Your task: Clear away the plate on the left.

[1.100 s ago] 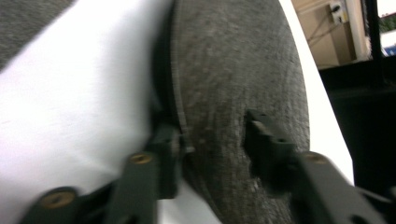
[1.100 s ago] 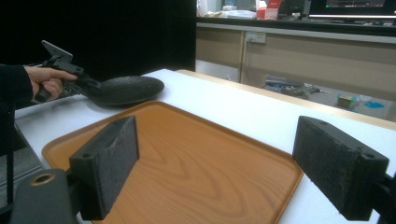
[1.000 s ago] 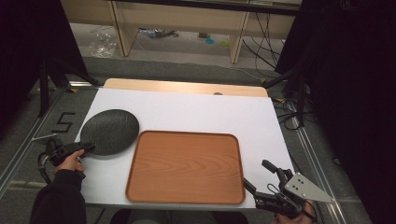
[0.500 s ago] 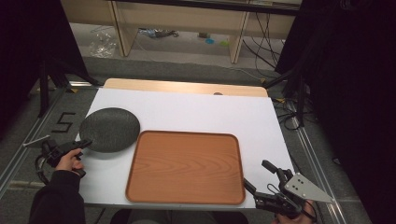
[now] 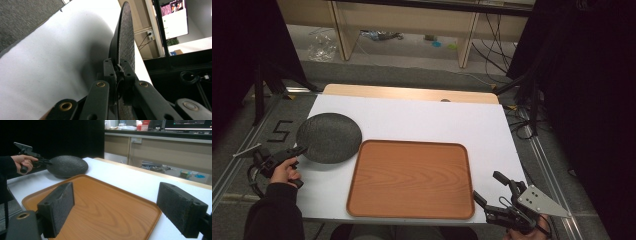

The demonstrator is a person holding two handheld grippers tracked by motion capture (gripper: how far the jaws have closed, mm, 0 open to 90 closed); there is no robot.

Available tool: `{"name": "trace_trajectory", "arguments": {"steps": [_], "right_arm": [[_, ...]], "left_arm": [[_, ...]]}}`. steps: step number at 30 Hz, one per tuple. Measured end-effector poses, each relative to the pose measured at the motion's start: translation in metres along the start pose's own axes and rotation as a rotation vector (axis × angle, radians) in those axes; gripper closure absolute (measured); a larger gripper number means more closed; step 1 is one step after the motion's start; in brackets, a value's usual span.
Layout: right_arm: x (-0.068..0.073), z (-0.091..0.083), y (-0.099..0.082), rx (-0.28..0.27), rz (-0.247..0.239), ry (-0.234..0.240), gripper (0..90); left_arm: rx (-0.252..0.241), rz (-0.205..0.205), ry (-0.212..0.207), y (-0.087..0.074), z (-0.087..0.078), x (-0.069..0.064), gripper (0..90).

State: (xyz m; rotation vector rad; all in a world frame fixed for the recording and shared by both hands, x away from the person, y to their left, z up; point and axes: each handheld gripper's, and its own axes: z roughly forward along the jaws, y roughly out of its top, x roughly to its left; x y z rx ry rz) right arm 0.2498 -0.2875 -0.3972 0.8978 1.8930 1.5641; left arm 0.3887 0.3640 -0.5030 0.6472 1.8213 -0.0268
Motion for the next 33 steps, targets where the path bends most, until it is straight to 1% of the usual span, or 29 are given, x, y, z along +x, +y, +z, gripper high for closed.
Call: {"name": "trace_trajectory", "arguments": {"steps": [1, 2, 3, 4, 5, 6, 7, 8, 9, 10, 12, 13, 14, 19, 21, 23, 24, 25, 26, 27, 28, 29, 30, 31, 32, 33], "right_arm": [[0.0, 0.0, 0.0, -0.001, 0.002, 0.0, 15.7], [0.0, 0.0, 0.0, 0.001, 0.004, 0.005, 15.7], [0.0, 0.001, -0.001, -0.007, 0.008, 0.012, 15.7], [0.0, 0.001, 0.0, -0.006, 0.008, 0.012, 15.7], [0.0, 0.001, 0.0, 0.001, 0.004, 0.006, 15.7], [0.001, 0.0, 0.0, 0.001, 0.004, 0.007, 15.7], [0.001, 0.0, 0.0, 0.001, 0.005, 0.007, 15.7], [0.0, 0.0, 0.0, 0.0, 0.003, 0.004, 15.7], [0.0, 0.0, 0.0, 0.001, 0.004, 0.003, 15.7], [0.0, 0.0, 0.0, 0.001, 0.004, 0.003, 15.7], [0.0, 0.0, 0.0, 0.001, 0.003, 0.002, 15.7], [0.0, 0.0, 0.0, -0.001, 0.004, 0.004, 15.7], [0.0, 0.0, 0.0, 0.001, 0.004, 0.004, 15.7], [0.001, 0.0, 0.0, 0.003, 0.002, 0.007, 15.7], [0.001, 0.001, 0.0, 0.001, 0.008, 0.012, 15.7], [0.001, 0.001, 0.0, 0.001, 0.007, 0.015, 15.7], [0.001, 0.001, 0.0, 0.002, 0.005, 0.014, 15.7], [0.001, 0.001, 0.0, 0.002, 0.006, 0.014, 15.7], [0.001, 0.002, -0.001, -0.011, 0.016, 0.022, 15.7], [0.001, 0.002, -0.001, -0.01, 0.014, 0.022, 15.7], [0.001, 0.002, -0.001, -0.012, 0.015, 0.022, 15.7], [0.001, 0.001, 0.0, 0.004, 0.007, 0.014, 15.7], [0.001, 0.001, 0.0, 0.0, 0.007, 0.009, 15.7], [0.0, 0.002, 0.0, -0.006, 0.011, 0.016, 15.7], [0.0, 0.002, -0.001, -0.009, 0.014, 0.019, 15.7], [0.0, 0.001, -0.001, 0.001, 0.012, 0.018, 15.7]], "left_arm": [[-0.001, -0.004, -0.001, 0.001, 0.0, 0.001, 85.7], [-0.008, -0.015, -0.017, 0.001, 0.0, 0.003, 85.8], [-0.008, -0.015, -0.017, 0.002, -0.001, 0.003, 85.8], [-0.009, -0.023, -0.027, 0.002, -0.002, 0.005, 85.8], [-0.017, -0.03, 0.002, 0.002, -0.001, 0.003, 85.9], [-0.009, -0.029, -0.033, 0.003, -0.002, 0.006, 85.8], [-0.016, -0.028, -0.028, 0.003, -0.002, 0.005, 85.7], [-0.026, -0.033, 0.0, 0.003, -0.003, 0.003, 85.7], [-0.033, -0.033, -0.015, 0.004, -0.003, 0.003, 85.3], [-0.039, -0.033, -0.01, 0.004, -0.004, 0.003, 85.3], [-0.048, -0.062, -0.019, 0.005, -0.005, 0.005, 84.9], [-0.06, -0.074, -0.011, 0.005, -0.006, 0.006, 84.9], [-0.085, -0.092, -0.011, 0.004, -0.006, 0.006, 84.7], [-0.115, -0.128, -0.029, 0.006, -0.011, 0.007, 83.5], [-0.123, -0.138, -0.025, 0.006, -0.012, 0.007, 83.4], [-0.128, -0.136, -0.029, 0.007, -0.013, 0.005, 83.5], [-0.125, -0.138, -0.035, 0.007, -0.013, 0.004, 83.5], [-0.123, -0.13, -0.044, 0.007, -0.014, 0.003, 83.4], [-0.128, -0.134, -0.045, 0.006, -0.014, 0.002, 83.7], [-0.102, -0.111, -0.063, 0.006, -0.015, 0.001, 83.7], [-0.102, -0.088, -0.056, 0.006, -0.016, -0.001, 83.8], [-0.098, -0.081, -0.067, 0.006, -0.016, -0.003, 83.9], [-0.092, -0.082, -0.083, 0.007, -0.016, -0.005, 83.6], [-0.087, -0.087, -0.087, 0.005, -0.016, -0.007, 83.8], [-0.077, -0.093, -0.108, 0.005, -0.016, -0.008, 83.7], [-0.076, -0.101, -0.114, 0.003, -0.015, -0.011, 83.7]]}}
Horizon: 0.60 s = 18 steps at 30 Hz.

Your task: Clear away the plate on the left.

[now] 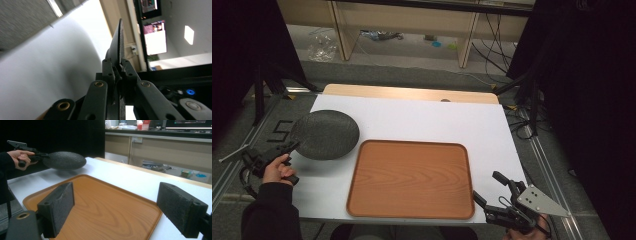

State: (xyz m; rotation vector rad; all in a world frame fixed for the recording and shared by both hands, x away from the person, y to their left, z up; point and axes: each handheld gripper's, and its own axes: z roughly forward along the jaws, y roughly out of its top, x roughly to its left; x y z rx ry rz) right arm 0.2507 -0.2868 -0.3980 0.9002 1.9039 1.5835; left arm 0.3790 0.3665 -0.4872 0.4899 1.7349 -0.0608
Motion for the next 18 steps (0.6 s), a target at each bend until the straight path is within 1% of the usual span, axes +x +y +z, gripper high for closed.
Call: {"name": "trace_trajectory", "arguments": {"steps": [1, 2, 3, 4, 5, 6, 7, 8, 10, 11, 12, 14, 16, 17, 18], "right_arm": [[0.0, 0.0, 0.0, -0.002, 0.001, 0.005, 15.7], [0.0, 0.0, 0.0, -0.001, -0.001, 0.004, 15.7], [0.0, 0.0, 0.0, 0.0, 0.001, 0.001, 15.7], [0.0, 0.0, 0.0, 0.003, 0.0, -0.001, 15.7], [0.0, 0.0, 0.0, 0.003, 0.0, -0.002, 15.7], [0.0, 0.0, 0.0, 0.001, -0.001, -0.002, 15.7], [-0.001, -0.001, 0.001, 0.009, -0.004, -0.008, 15.7], [-0.001, 0.0, 0.0, 0.005, -0.001, -0.005, 15.7], [-0.001, -0.001, 0.0, 0.009, 0.0, -0.011, 15.7], [-0.001, -0.001, 0.001, 0.017, -0.003, -0.008, 15.7], [-0.001, -0.002, 0.001, 0.017, -0.003, -0.01, 15.7], [-0.002, -0.002, 0.001, 0.014, -0.004, -0.009, 15.7], [-0.002, -0.002, 0.0, 0.002, 0.0, -0.007, 15.7], [-0.002, -0.002, 0.0, -0.001, 0.001, -0.007, 15.7], [-0.002, -0.002, 0.001, 0.004, -0.001, -0.007, 15.7]], "left_arm": [[0.008, -0.009, -0.015, -0.001, 0.0, -0.002, 83.4], [0.021, 0.012, -0.022, -0.002, 0.002, -0.005, 83.1], [0.016, 0.017, -0.022, -0.004, 0.003, -0.006, 83.6], [0.032, 0.017, -0.044, -0.005, 0.004, -0.009, 83.3], [0.044, 0.042, -0.05, -0.007, 0.005, -0.013, 83.0], [0.054, 0.045, -0.069, -0.011, 0.007, -0.018, 83.4], [0.053, 0.034, -0.088, -0.012, 0.008, -0.02, 83.1], [0.062, 0.032, -0.093, -0.016, 0.01, -0.022, 83.3], [0.096, 0.014, -0.112, -0.024, 0.014, -0.026, 83.3], [0.107, 0.023, -0.116, -0.027, 0.016, -0.028, 83.4], [0.138, 0.045, -0.113, -0.031, 0.017, -0.033, 83.3], [0.165, 0.072, -0.112, -0.039, 0.02, -0.038, 83.1], [0.198, 0.06, -0.125, -0.049, 0.025, -0.042, 82.9], [0.213, 0.066, -0.14, -0.053, 0.026, -0.043, 82.7], [0.243, 0.083, -0.143, -0.06, 0.028, -0.046, 82.9]]}}
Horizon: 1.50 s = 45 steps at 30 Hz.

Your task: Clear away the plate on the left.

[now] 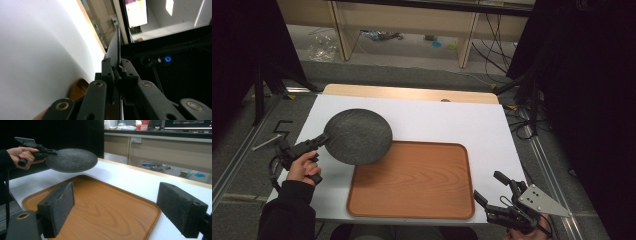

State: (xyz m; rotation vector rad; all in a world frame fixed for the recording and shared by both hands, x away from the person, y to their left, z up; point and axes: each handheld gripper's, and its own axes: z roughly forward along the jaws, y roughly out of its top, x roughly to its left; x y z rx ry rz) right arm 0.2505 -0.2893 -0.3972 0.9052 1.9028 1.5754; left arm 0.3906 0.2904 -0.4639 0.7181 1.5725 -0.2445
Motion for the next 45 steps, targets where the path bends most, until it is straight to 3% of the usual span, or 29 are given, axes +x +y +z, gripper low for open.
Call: {"name": "trace_trajectory", "arguments": {"steps": [3, 8, 10, 12, 15, 16, 18, 20, 25, 26, 33, 36, 37, 40, 42, 43, 45], "right_arm": [[0.0, 0.0, 0.0, -0.004, -0.001, -0.007, 15.7], [0.001, 0.0, 0.0, 0.002, 0.002, 0.002, 15.7], [0.0, -0.002, 0.001, 0.018, -0.007, -0.002, 15.7], [0.0, 0.0, 0.0, -0.016, 0.0, 0.0, 15.7], [0.001, -0.002, 0.0, -0.001, -0.003, -0.003, 15.7], [0.002, -0.002, 0.001, 0.006, -0.001, 0.006, 15.7], [0.002, -0.002, 0.001, 0.007, -0.003, 0.004, 15.7], [0.001, -0.001, 0.001, -0.005, -0.002, -0.003, 15.7], [0.001, -0.002, 0.001, 0.0, -0.006, -0.001, 15.7], [0.001, -0.002, 0.001, 0.001, -0.005, 0.002, 15.7], [0.001, -0.002, 0.001, 0.002, -0.006, -0.002, 15.7], [0.001, -0.002, 0.001, 0.001, -0.005, -0.002, 15.7], [0.001, -0.002, 0.001, 0.004, -0.005, -0.002, 15.7], [0.001, -0.002, 0.001, -0.001, -0.009, 0.0, 15.7], [0.001, -0.002, 0.001, 0.002, -0.007, -0.001, 15.7], [0.001, -0.003, 0.001, 0.001, -0.008, 0.0, 15.7], [0.001, -0.002, 0.001, -0.011, -0.007, -0.002, 15.7]], "left_arm": [[0.044, -0.002, -0.007, -0.015, 0.01, -0.005, 82.7], [0.161, 0.004, -0.047, -0.051, 0.031, -0.015, 83.1], [0.209, 0.026, -0.044, -0.066, 0.037, -0.019, 83.0], [0.266, 0.012, -0.045, -0.08, 0.043, -0.021, 83.0], [0.327, 0.048, -0.022, -0.096, 0.045, -0.023, 83.0], [0.333, 0.038, -0.011, -0.099, 0.045, -0.023, 82.8], [0.372, 0.059, 0.008, -0.108, 0.046, -0.019, 82.3], [0.401, 0.04, 0.043, -0.113, 0.047, -0.02, 81.8], [0.407, 0.078, 0.049, -0.118, 0.048, -0.02, 82.3], [0.415, 0.101, 0.074, -0.119, 0.048, -0.02, 82.7], [0.414, 0.113, 0.076, -0.12, 0.046, -0.019, 83.7], [0.412, 0.129, 0.114, -0.121, 0.045, -0.019, 84.7], [0.418, 0.126, 0.099, -0.121, 0.044, -0.018, 84.9], [0.41, 0.159, 0.137, -0.124, 0.042, -0.019, 85.8], [0.411, 0.157, 0.146, -0.125, 0.041, -0.018, 86.3], [0.418, 0.18, 0.129, -0.125, 0.04, -0.016, 86.6], [0.405, 0.185, 0.14, -0.126, 0.04, -0.016, 87.2]]}}
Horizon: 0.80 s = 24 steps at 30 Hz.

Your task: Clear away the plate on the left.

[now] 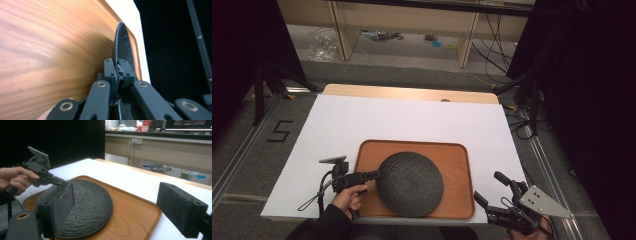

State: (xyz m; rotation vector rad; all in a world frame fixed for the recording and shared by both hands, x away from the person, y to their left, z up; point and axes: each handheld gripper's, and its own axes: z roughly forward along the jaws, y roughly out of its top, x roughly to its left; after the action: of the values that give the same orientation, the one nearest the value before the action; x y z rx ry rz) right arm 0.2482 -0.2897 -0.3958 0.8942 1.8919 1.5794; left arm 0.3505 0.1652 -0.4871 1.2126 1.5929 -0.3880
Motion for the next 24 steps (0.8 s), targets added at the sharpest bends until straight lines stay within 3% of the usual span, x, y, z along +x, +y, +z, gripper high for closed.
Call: {"name": "trace_trajectory", "arguments": {"steps": [10, 17, 19, 24], "right_arm": [[0.0, 0.001, -0.001, 0.006, 0.009, 0.014, 15.7], [0.0, 0.0, 0.0, 0.009, 0.003, 0.0, 15.7], [0.0, 0.001, 0.0, 0.003, 0.006, 0.01, 15.7], [0.0, 0.001, 0.0, 0.008, 0.007, 0.007, 15.7]], "left_arm": [[0.01, 0.037, 0.02, -0.005, -0.003, 0.0, 87.4], [-0.001, 0.023, 0.03, -0.011, -0.004, 0.0, 87.3], [0.004, 0.038, 0.023, -0.013, -0.005, 0.0, 87.2], [0.005, 0.032, 0.051, -0.019, -0.006, 0.0, 86.3]]}}
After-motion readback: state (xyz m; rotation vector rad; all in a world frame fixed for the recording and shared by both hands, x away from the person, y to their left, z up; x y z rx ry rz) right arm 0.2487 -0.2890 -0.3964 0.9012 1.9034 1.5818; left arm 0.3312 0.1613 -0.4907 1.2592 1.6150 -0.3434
